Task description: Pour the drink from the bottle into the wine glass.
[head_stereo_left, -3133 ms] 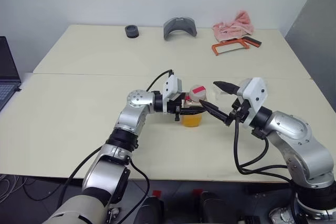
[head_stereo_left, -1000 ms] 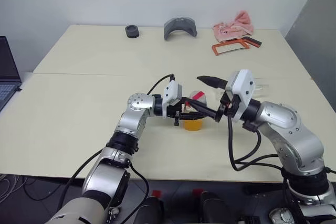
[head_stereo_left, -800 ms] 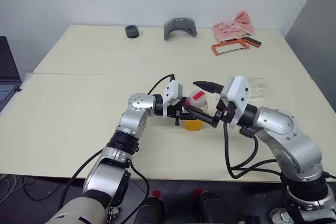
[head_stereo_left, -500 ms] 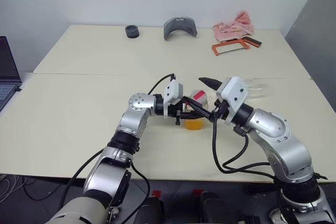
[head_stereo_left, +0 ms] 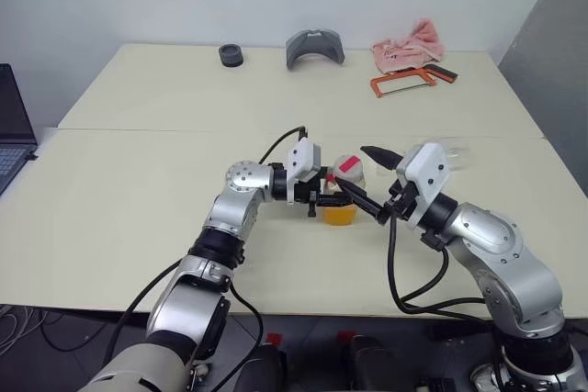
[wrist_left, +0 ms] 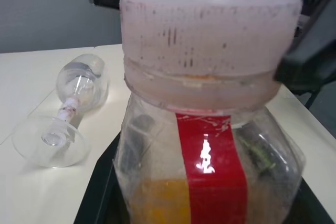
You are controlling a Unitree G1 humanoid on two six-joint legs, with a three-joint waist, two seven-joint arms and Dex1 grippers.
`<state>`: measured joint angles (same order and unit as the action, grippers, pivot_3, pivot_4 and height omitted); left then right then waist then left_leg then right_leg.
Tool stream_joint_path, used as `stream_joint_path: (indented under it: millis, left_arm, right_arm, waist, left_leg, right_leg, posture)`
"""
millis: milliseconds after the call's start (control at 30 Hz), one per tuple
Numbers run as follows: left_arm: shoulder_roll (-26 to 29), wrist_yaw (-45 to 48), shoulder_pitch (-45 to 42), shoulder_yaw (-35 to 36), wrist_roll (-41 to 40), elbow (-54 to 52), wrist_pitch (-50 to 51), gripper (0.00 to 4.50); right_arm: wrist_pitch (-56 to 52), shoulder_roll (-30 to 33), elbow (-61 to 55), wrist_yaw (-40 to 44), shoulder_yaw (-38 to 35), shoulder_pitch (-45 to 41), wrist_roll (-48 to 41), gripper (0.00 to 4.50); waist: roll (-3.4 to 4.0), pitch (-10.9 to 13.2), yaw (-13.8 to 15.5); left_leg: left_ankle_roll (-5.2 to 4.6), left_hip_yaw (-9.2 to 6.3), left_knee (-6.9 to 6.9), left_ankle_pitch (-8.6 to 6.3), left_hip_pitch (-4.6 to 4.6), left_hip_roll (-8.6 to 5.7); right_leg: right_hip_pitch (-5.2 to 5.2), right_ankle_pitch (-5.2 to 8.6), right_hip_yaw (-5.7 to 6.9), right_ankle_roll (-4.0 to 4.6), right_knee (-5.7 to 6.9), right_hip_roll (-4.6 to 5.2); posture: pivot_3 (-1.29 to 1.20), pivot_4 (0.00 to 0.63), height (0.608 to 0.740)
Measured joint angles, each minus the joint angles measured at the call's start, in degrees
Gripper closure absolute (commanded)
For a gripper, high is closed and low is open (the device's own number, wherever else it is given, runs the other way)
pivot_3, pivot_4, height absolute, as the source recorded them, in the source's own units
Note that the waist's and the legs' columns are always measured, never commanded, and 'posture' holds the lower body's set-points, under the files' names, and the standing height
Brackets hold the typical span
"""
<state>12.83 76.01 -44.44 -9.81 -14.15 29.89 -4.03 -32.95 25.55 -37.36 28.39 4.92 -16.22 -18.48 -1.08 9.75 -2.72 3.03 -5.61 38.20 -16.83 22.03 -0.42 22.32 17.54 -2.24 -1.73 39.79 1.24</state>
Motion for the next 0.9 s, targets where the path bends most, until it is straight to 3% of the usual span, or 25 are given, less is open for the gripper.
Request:
stream_joint_path:
  millis: [433, 900]
  left_arm:
    - [0.10, 0.69, 0.01, 0.00, 0.14, 0.30, -0.09, 2.81]
    - [-0.35, 0.41, -0.01, -0.01, 0.70, 0.32, -0.09, 2.81]
  right_arm:
    - [1.68, -0.76, 1.96, -1.47, 4.10, -3.27, 5.04, 0.90]
    - [0.76, -0.42, -0.61, -1.28, 0.59, 0.67, 2.12, 0.90]
  waist:
    - [0.00, 0.00, -0.02]
    - [0.00, 0.00, -0.01]
  left_leg:
    - [0.00, 0.00, 0.00, 0.00, 0.00, -0.01]
    - [-0.01, -0.01, 0.00, 0.00, -0.01, 0.00]
  right_leg:
    - [0.00, 0.00, 0.00, 0.00, -0.01, -0.02]
    - [-0.01, 0.00, 0.01, 0.00, 0.00, -0.02]
  posture:
    - [0.00, 0.150, 0.740]
    - [0.00, 0.150, 0.740]
